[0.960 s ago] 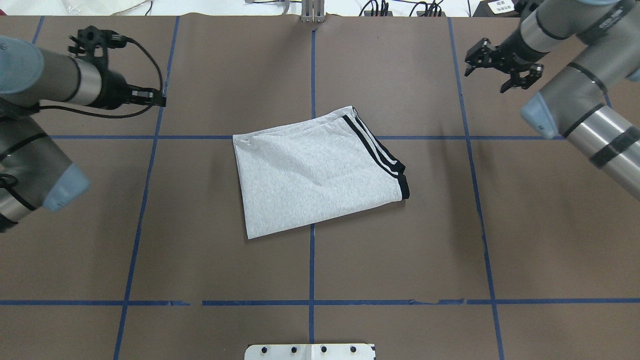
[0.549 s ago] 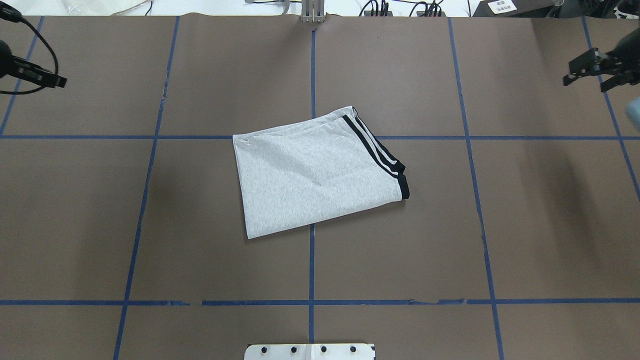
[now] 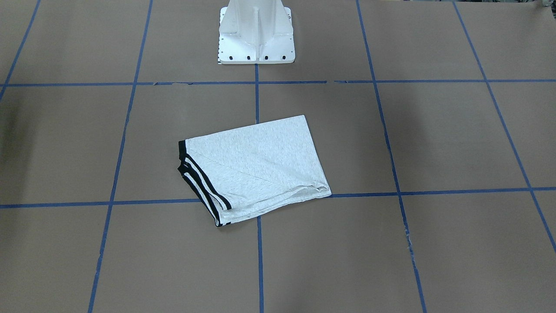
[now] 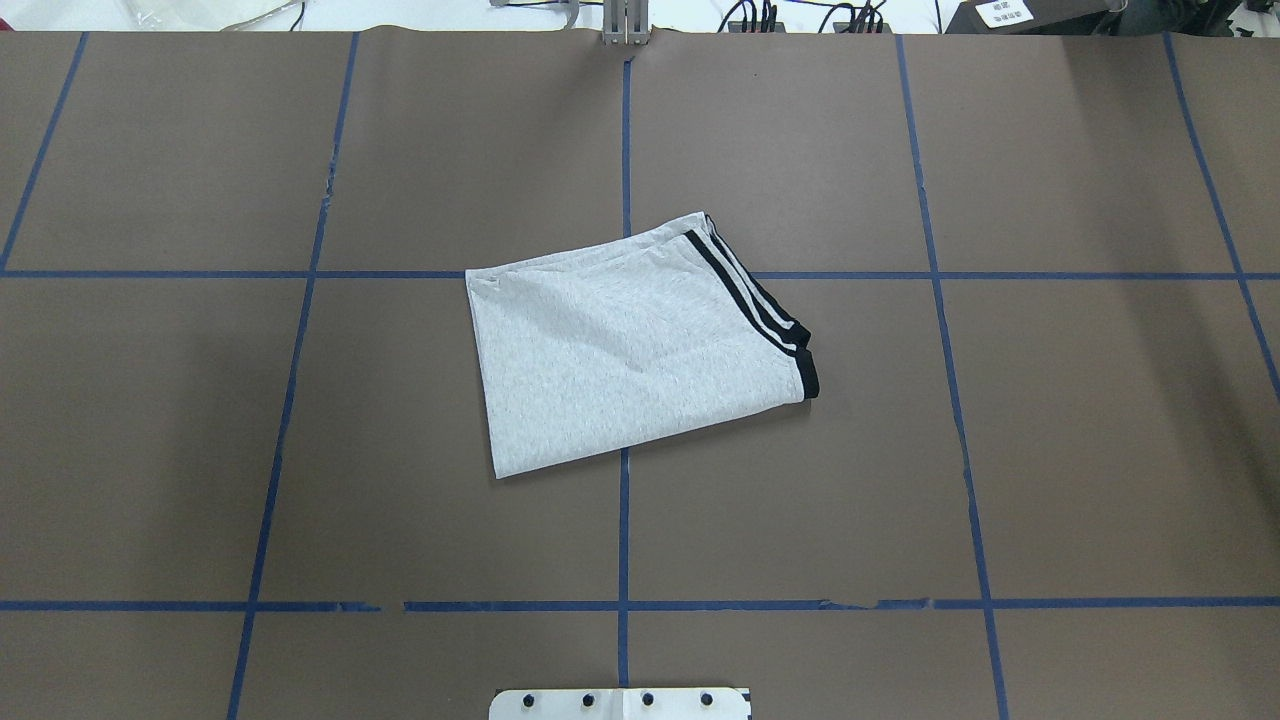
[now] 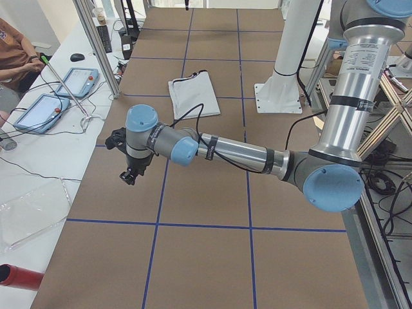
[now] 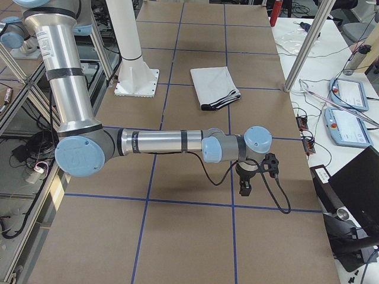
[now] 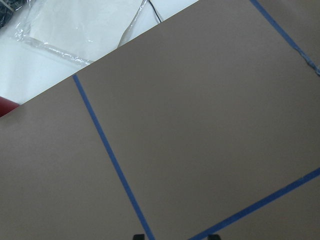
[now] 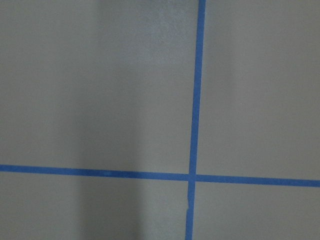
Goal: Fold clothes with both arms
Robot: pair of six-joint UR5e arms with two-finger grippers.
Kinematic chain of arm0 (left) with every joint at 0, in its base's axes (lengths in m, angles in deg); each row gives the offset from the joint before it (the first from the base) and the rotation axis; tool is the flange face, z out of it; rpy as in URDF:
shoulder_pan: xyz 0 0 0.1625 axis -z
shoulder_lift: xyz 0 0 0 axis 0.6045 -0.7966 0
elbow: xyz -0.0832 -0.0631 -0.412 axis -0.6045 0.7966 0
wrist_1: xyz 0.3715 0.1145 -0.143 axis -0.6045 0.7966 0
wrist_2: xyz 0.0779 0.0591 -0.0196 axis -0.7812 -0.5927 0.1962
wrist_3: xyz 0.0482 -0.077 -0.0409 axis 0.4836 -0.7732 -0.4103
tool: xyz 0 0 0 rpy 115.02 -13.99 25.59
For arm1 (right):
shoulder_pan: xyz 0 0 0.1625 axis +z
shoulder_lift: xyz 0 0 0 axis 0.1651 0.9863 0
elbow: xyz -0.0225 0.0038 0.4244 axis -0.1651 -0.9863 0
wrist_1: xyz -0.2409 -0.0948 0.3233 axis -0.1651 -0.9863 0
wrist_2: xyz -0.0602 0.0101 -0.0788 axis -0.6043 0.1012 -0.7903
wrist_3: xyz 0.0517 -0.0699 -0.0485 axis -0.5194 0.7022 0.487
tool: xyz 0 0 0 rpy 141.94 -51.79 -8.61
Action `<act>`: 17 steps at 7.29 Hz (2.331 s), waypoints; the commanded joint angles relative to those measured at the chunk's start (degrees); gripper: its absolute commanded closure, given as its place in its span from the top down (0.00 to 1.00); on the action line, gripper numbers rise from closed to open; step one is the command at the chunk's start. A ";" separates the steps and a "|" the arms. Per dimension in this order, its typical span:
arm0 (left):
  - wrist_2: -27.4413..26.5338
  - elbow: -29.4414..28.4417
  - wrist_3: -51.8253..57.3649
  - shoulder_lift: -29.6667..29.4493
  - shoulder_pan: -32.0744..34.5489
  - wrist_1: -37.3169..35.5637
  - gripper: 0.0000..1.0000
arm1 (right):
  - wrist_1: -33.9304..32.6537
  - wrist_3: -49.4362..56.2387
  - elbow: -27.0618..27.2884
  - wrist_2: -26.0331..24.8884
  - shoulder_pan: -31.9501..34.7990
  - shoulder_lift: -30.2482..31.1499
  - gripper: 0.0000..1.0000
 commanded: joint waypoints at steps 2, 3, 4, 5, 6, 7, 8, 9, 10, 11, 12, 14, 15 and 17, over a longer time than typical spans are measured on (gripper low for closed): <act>0.55 -0.01 1.05 -0.38 0.89 -6.19 0.80 | -3.84 0.98 9.90 -0.59 0.82 8.85 1.00; 0.64 0.17 0.71 0.13 0.89 -7.08 1.00 | -10.56 0.89 13.07 -1.11 0.74 8.09 1.00; 0.64 0.17 0.62 0.66 0.89 -6.92 1.00 | -11.41 0.89 13.71 -2.95 0.74 8.43 1.00; 0.64 0.17 0.70 1.28 0.89 -6.57 1.00 | -11.24 0.80 13.80 -2.96 0.65 8.43 1.00; 0.64 0.00 0.53 1.28 0.81 -6.57 1.00 | -11.24 0.80 13.72 -2.79 0.65 8.52 1.00; 0.72 -0.09 0.53 1.46 0.72 -6.13 1.00 | -11.33 0.80 13.54 -2.88 0.65 8.61 1.00; 0.72 0.08 0.53 1.37 0.72 -6.13 1.00 | -11.24 0.54 12.32 -2.96 0.21 8.78 1.00; 0.72 0.34 0.18 1.28 0.63 -6.04 1.00 | -11.15 0.37 12.14 -2.88 -0.05 8.70 1.00; 1.51 0.52 0.26 1.28 0.63 -5.95 1.00 | -11.15 0.28 12.66 -2.79 -0.06 8.61 1.00; 3.26 0.26 0.44 1.28 0.02 -5.86 1.00 | -11.15 0.36 12.75 -2.53 -0.06 8.69 1.00; 3.27 0.69 0.35 1.37 0.01 -4.03 1.00 | -11.06 1.06 12.75 -2.44 0.03 8.87 1.00; 3.01 0.16 0.18 1.37 -0.07 -3.13 1.00 | -11.15 0.80 13.53 -1.30 0.03 8.87 1.00; 3.18 -0.53 0.26 1.72 -0.07 -2.96 1.00 | -11.15 0.54 13.19 -1.38 0.03 9.04 1.00; 3.27 0.17 0.17 1.55 -0.07 -3.14 1.00 | -11.15 0.10 13.71 -1.30 0.03 8.96 1.00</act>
